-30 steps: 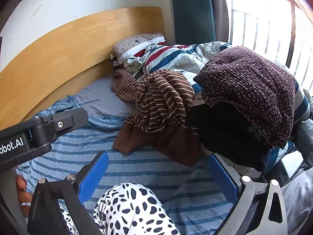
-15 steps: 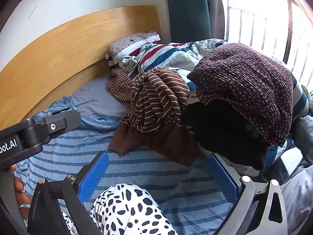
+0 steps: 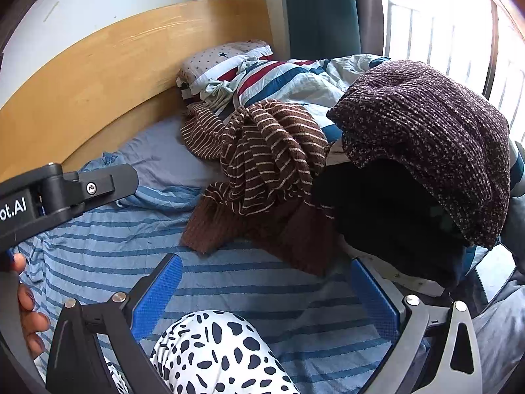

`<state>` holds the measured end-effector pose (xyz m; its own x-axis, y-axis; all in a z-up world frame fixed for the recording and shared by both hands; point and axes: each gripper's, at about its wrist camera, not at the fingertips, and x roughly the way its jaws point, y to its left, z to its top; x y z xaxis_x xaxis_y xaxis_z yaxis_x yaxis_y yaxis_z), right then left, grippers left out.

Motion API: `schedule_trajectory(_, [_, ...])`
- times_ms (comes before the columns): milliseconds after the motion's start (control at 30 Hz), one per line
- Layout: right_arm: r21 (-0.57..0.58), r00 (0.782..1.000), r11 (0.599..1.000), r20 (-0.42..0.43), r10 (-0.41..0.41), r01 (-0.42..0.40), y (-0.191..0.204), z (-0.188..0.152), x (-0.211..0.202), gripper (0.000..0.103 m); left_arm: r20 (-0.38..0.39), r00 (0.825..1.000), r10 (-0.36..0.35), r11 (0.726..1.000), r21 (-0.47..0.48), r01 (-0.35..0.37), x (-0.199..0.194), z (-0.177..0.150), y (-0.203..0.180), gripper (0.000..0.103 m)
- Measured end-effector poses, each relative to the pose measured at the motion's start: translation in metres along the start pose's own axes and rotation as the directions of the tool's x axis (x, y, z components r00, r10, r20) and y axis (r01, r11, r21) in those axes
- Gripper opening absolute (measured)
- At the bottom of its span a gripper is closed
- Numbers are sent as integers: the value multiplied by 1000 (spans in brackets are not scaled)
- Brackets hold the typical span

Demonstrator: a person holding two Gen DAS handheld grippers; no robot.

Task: Fold clothes
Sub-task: 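Grasp the brown striped sweater with both grippers and lift it from the pile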

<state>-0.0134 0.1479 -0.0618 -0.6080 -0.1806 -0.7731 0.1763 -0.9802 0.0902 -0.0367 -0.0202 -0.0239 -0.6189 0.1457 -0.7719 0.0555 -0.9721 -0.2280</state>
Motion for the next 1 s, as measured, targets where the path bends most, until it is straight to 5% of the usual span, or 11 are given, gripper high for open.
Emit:
schedule_trajectory(200, [-6,999,1000,-30,-22,22,-3,10,26,103,-36,999,-1,999,-44,0,31,12,10,86])
schedule_trajectory(400, [-51,997,996,-21,-72,71,-6,44,56,103,-42,995,-92,987,-133,86,77,47,23,86])
schedule_trajectory(567, [-129,974,966,68,-216,223,12,84,85,103,-44,981,-189,961,-213,176,130,103,22,86])
schedule_trajectory(800, [-315,948,894,105,-301,319,28,112,162,103,-124,950,-288,928,-282,245,201,148,4,86])
schedule_trajectory(1000, [-338,939,879,54,-339,337,17,112,197,103,-237,892,-385,880,-385,278,264,139,5,86])
